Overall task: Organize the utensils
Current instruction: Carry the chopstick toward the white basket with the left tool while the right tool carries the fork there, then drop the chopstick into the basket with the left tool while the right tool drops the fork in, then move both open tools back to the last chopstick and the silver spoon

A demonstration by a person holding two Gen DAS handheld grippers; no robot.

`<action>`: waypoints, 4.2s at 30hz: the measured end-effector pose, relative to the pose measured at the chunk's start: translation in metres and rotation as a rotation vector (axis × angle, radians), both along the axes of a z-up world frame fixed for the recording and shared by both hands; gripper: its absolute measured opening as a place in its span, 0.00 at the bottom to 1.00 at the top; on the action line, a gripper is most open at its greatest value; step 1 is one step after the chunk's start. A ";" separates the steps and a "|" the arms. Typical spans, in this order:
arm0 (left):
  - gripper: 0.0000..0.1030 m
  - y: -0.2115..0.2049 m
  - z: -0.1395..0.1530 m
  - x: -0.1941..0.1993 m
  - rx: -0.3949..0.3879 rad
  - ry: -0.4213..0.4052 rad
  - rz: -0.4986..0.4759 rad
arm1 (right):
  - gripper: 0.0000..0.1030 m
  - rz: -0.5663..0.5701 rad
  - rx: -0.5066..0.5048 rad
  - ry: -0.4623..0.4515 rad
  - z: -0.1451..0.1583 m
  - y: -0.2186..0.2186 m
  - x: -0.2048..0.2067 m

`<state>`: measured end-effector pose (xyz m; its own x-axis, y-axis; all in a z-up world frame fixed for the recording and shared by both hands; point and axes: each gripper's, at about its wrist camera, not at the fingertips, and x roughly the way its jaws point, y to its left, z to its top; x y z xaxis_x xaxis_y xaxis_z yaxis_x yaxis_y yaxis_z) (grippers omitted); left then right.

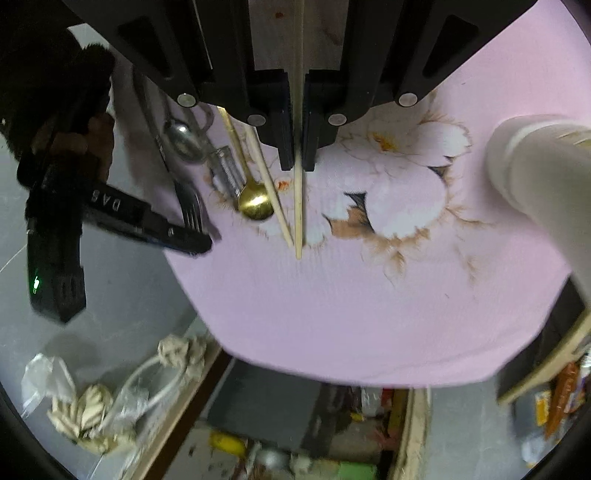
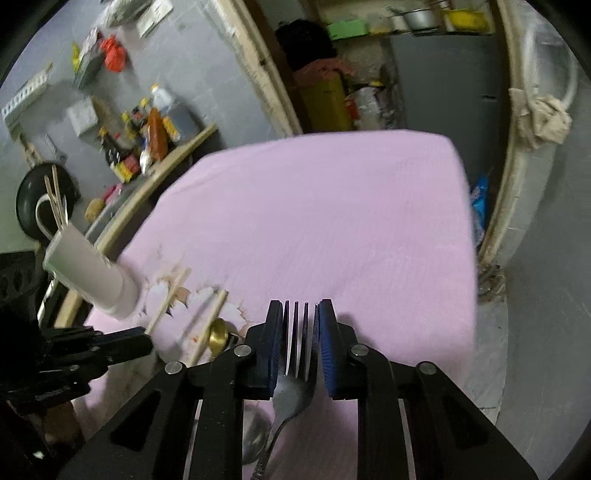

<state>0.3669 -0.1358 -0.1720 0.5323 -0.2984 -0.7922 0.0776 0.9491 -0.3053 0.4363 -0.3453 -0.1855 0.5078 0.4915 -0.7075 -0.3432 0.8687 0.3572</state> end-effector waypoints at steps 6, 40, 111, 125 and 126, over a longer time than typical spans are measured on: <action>0.05 0.010 0.031 -0.022 -0.076 -0.150 0.043 | 0.16 -0.121 -0.005 -0.066 0.027 -0.008 -0.031; 0.05 0.150 0.132 -0.050 -0.329 -0.350 0.166 | 0.02 -0.338 -0.184 -0.332 0.151 0.062 -0.162; 0.42 0.246 0.115 -0.059 -0.056 -0.517 0.402 | 0.37 -0.150 -0.129 -0.493 0.206 0.208 -0.106; 0.96 0.190 0.160 -0.084 0.086 -0.618 0.322 | 0.94 -0.397 -0.105 -0.581 0.221 0.128 -0.142; 0.97 0.184 0.162 -0.086 0.093 -0.625 0.311 | 0.96 -0.409 -0.110 -0.588 0.221 0.121 -0.146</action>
